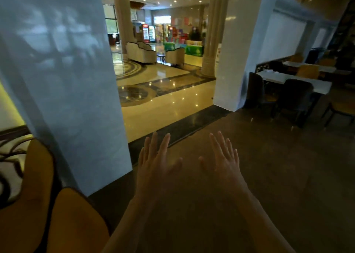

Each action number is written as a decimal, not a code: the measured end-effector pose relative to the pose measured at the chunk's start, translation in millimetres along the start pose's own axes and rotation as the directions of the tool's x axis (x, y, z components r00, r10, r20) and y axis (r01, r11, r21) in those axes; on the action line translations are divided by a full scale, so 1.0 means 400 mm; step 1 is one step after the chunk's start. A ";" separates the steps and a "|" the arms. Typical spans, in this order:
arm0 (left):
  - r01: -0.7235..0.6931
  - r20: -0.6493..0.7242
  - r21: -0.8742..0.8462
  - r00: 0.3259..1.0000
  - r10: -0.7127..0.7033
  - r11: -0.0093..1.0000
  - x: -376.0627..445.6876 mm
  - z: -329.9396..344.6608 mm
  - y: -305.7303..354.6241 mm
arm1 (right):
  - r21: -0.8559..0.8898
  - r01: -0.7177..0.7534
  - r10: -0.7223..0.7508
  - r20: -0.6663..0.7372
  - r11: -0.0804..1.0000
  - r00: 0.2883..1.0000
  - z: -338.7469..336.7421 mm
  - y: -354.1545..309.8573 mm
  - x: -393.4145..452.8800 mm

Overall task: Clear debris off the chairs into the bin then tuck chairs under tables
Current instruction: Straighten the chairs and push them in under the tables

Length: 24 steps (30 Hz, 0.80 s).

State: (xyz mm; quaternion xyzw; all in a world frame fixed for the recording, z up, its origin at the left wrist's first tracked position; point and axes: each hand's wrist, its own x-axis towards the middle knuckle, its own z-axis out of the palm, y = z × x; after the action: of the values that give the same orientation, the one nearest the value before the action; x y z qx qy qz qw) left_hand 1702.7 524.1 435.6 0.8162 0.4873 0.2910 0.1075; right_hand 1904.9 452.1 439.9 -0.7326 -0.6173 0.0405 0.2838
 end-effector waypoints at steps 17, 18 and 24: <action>0.290 -0.278 0.079 0.925 -0.258 0.954 0.474 0.060 -0.421 | 0.093 0.306 -0.316 0.125 0.948 0.940 0.352 -0.143 0.736; 0.302 -0.291 0.082 0.919 -0.267 0.950 0.498 0.062 -0.455 | 0.098 0.316 -0.327 0.128 0.944 0.937 0.377 -0.161 0.771; 0.417 -0.352 0.097 0.864 -0.360 0.904 0.638 0.025 -0.666 | 0.137 0.393 -0.414 0.193 0.909 0.890 0.534 -0.336 0.982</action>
State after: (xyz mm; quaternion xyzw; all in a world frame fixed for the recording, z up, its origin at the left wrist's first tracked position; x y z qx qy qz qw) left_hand 1603.9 877.9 399.5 0.6475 0.6761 0.3515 0.0121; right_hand 1791.0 905.0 438.4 -0.5652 -0.7806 0.0898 0.2511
